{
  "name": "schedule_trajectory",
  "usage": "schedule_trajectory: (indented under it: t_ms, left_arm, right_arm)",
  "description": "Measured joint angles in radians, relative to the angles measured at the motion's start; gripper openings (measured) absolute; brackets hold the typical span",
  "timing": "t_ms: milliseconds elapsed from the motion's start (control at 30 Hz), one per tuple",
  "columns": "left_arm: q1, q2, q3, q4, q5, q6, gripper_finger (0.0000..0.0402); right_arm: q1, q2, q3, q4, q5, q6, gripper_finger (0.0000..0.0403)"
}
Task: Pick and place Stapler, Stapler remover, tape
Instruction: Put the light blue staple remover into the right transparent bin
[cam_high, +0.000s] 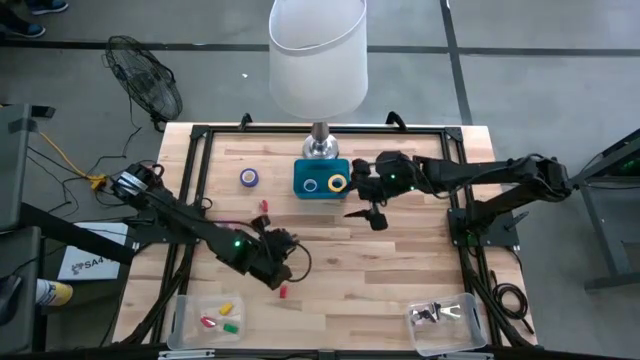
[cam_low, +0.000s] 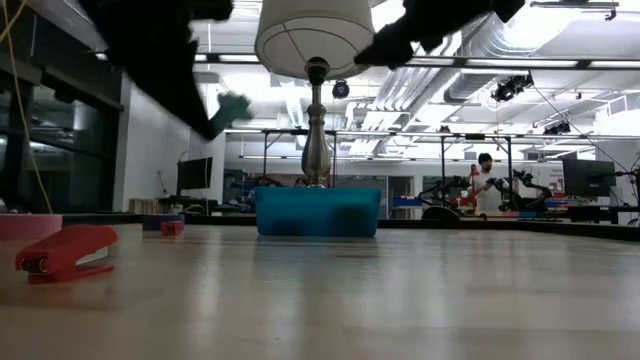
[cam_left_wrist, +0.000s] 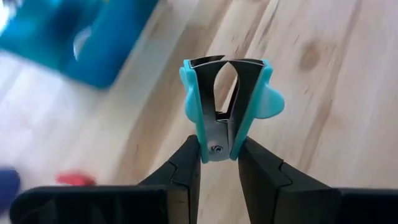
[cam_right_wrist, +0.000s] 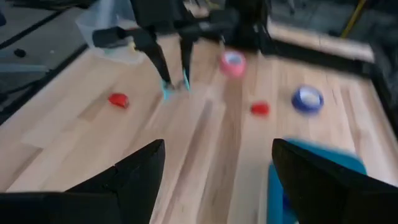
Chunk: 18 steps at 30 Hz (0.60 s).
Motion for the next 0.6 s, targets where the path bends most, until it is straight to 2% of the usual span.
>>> schedule_trajectory:
  t_ms: [333, 600]
  left_arm:
    - [0.135, -0.001, 0.167, 0.041, -0.005, 0.385, 0.0077]
    - [0.226, -0.002, 0.228, 0.176, 0.059, 0.617, 0.0077]
  right_arm:
    - [0.101, 0.000, 0.000, 0.137, 0.083, -0.108, 0.0289]
    - [0.137, 0.000, 0.000, 0.143, 0.110, -0.123, 0.0289]
